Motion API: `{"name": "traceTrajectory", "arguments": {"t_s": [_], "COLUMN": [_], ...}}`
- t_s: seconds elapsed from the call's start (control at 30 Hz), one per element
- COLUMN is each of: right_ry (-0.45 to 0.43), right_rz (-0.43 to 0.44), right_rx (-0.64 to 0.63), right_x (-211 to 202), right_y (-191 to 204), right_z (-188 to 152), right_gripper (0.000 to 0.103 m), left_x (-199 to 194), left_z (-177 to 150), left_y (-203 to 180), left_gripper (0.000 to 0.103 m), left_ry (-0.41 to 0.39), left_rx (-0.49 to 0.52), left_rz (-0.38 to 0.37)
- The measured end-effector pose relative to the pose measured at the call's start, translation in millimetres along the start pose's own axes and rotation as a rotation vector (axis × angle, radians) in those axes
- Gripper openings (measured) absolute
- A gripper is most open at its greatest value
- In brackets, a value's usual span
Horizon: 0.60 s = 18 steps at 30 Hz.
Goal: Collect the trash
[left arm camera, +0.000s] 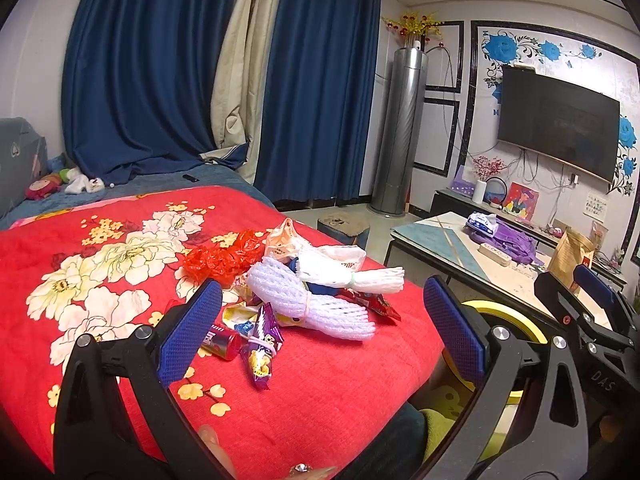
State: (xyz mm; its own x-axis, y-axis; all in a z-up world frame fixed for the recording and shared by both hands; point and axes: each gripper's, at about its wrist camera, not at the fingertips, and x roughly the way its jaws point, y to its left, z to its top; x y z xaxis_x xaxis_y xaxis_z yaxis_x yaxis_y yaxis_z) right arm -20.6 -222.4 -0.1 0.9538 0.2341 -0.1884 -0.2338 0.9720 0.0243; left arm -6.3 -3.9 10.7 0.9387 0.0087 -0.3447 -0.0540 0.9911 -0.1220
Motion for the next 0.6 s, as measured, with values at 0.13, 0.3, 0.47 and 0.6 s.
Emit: {"name": "traceTrajectory", "arguments": {"t_s": [0.13,0.3,0.47,0.6], "right_ry": [-0.001,0.001,0.004,0.019], "right_rz": [0.002,0.001,0.002,0.014], "right_rx": [0.0,0.001,0.0,-0.006], "right_x": [-0.8,0.0,1.5,2.6], "right_y": [-1.0,-0.8,-1.2,-1.3], "right_z": [-0.3,0.0,-2.0,-6.2], "right_gripper": [0.097,0.097,0.097,0.097], "left_x": [-0.3,-0.2,-0.1,1.5], "left_z": [0.4,-0.3,0.4,-0.6], "left_y": [-0.6,-0.6,0.1,1.8], "left_gripper": [0.093,0.093,0.093,0.093], "left_ry": [0.0,-0.001,0.003,0.006], "left_rx": [0.002,0.002,0.0,-0.007], "left_rz": [0.003,0.0,-0.001,-0.004]}}
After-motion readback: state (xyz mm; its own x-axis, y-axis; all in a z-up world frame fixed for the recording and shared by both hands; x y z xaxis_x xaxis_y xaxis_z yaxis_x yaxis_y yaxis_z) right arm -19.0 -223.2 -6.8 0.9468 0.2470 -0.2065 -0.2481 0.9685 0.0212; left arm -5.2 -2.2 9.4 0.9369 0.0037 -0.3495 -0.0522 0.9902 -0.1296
